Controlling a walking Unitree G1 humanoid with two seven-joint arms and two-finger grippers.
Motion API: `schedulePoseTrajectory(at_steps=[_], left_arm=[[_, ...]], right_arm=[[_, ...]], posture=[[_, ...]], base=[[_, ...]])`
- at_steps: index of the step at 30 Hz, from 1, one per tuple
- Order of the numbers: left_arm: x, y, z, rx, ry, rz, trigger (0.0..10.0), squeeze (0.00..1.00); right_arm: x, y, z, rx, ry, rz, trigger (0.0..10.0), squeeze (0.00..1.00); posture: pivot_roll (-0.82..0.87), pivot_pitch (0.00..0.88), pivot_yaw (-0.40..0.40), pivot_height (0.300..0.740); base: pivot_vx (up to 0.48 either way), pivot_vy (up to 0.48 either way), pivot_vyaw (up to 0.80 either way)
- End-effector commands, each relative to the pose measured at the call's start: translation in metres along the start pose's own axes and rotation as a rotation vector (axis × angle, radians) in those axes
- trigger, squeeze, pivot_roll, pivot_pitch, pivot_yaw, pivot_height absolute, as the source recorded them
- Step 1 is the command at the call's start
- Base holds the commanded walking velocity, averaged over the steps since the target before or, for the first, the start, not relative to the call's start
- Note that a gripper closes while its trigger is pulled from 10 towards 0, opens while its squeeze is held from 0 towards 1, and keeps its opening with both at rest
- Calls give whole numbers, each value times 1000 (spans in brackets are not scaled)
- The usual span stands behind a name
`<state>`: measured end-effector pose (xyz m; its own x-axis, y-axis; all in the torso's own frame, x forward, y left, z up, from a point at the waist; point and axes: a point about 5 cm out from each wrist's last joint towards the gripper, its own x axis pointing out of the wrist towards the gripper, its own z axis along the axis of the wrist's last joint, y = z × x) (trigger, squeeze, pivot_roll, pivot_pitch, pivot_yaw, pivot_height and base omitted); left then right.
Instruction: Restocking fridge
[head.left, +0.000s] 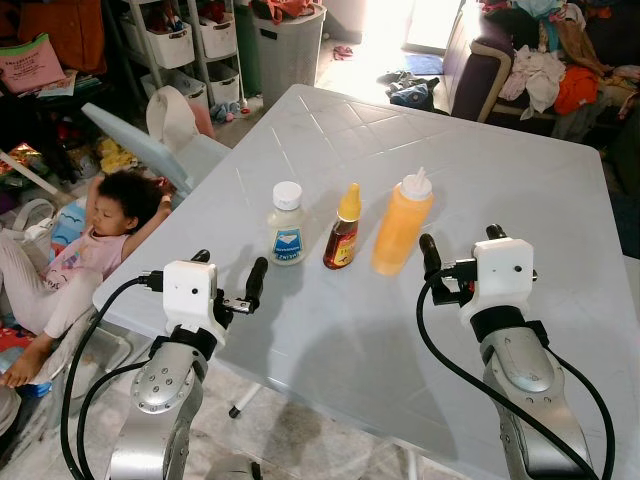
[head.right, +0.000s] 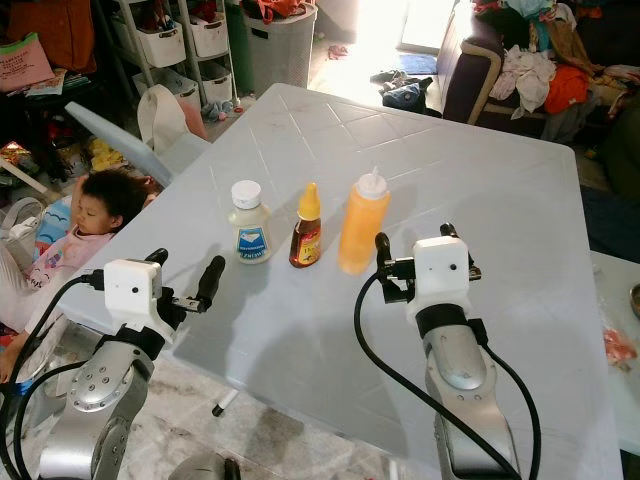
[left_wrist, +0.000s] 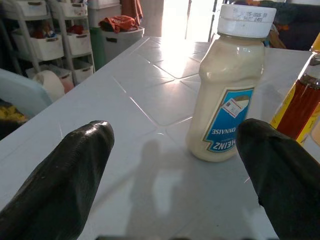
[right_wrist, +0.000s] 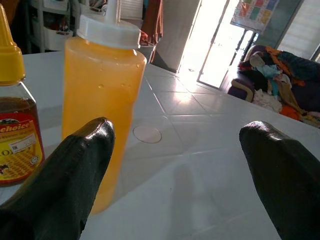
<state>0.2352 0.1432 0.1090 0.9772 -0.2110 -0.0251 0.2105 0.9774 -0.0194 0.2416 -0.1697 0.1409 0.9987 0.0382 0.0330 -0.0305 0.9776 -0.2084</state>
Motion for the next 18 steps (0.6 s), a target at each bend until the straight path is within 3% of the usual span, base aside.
schedulePoseTrajectory(at_steps=[1,14,15,16,18], left_arm=[[2,-1,2,5,-6,-23,10000,0],[6,-3,4,15,-7,-43,10000,0],[5,-2,4,17,-5,-44,10000,0],[5,-2,4,18,-5,-45,10000,0],[5,-2,4,19,-4,-45,10000,0]], right_arm=[[1,-2,-1,4,7,-18,10000,0],[6,12,-1,74,-1,114,10000,0],[7,13,-1,87,-7,118,10000,290],[8,13,-1,91,-10,119,10000,1000],[9,13,1,83,-16,109,10000,1000]], posture=[[-63,0,-30,740],[-65,0,-6,740],[-61,0,-6,740],[-61,0,-6,740],[-60,0,-4,740]], base=[[0,0,0],[0,0,0],[0,0,0],[0,0,0],[0,0,0]])
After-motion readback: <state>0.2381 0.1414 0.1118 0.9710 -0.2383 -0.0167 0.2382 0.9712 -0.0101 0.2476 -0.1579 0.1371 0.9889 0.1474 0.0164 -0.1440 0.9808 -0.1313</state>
